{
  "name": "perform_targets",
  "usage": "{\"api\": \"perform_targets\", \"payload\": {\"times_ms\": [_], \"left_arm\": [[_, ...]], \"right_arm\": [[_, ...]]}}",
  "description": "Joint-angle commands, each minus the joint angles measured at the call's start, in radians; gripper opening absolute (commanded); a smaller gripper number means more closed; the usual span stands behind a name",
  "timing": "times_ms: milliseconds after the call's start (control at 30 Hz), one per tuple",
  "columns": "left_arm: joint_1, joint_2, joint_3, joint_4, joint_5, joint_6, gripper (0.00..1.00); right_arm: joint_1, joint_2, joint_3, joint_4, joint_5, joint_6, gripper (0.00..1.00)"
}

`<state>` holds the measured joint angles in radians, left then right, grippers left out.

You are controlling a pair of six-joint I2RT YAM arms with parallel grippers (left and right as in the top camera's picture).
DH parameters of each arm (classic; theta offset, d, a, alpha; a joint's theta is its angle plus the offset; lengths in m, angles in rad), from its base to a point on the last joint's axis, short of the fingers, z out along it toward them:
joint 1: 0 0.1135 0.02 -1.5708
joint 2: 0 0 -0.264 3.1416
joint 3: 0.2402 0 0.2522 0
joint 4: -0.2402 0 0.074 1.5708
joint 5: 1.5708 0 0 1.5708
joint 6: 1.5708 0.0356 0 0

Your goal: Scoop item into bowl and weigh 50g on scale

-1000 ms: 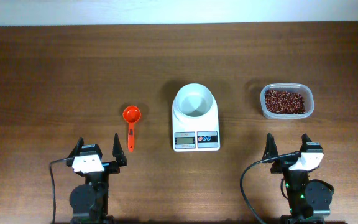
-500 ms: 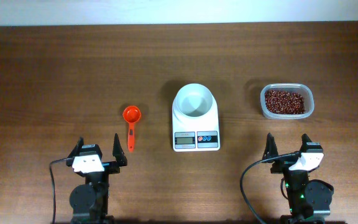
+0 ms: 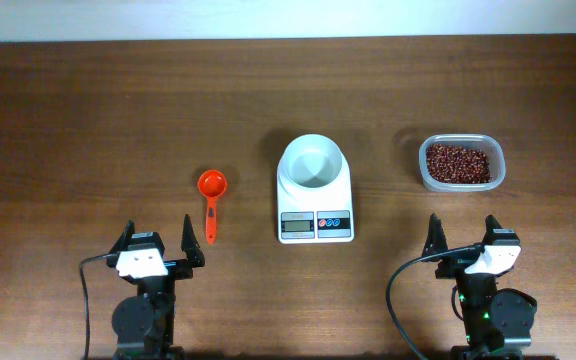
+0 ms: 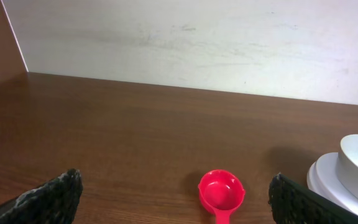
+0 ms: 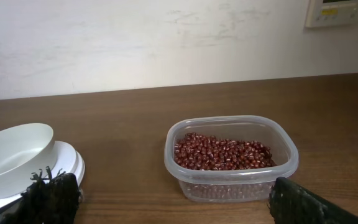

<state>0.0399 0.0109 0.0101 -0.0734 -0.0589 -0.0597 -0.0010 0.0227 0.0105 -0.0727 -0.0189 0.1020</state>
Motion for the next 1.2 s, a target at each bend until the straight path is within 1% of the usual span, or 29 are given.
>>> {"api": "perform_targets", "payload": {"times_ms": [0, 833, 933, 967, 1033, 1067, 1100, 1167], "left_arm": [[0.004, 0.001, -0.001, -0.008, 0.012, 0.016, 0.98], [0.004, 0.001, -0.001, 0.009, 0.02, 0.015, 0.98], [0.004, 0.001, -0.001, 0.012, 0.0, 0.016, 0.99], [0.004, 0.001, -0.001, 0.016, 0.016, 0.016, 0.99], [0.004, 0.001, 0.023, 0.08, 0.224, 0.016, 0.98], [0.004, 0.002, 0.051, 0.07, 0.251, 0.016, 0.99], [0.004, 0.012, 0.113, 0.022, 0.249, 0.018, 0.99], [0.004, 0.069, 0.251, -0.07, 0.247, 0.068, 0.99]], "right_arm": [[0.007, -0.002, -0.005, -0.006, 0.005, 0.003, 0.99], [0.007, -0.002, -0.005, -0.006, 0.005, 0.003, 0.99], [0.007, -0.002, -0.005, -0.006, 0.005, 0.004, 0.99], [0.007, -0.002, -0.005, -0.006, 0.005, 0.003, 0.99], [0.007, -0.002, -0.005, -0.006, 0.005, 0.003, 0.99], [0.007, -0.002, -0.005, -0.006, 0.005, 0.003, 0.99], [0.007, -0.002, -0.005, -0.006, 0.005, 0.003, 0.98], [0.007, -0.002, -0.005, -0.006, 0.005, 0.004, 0.99]]}}
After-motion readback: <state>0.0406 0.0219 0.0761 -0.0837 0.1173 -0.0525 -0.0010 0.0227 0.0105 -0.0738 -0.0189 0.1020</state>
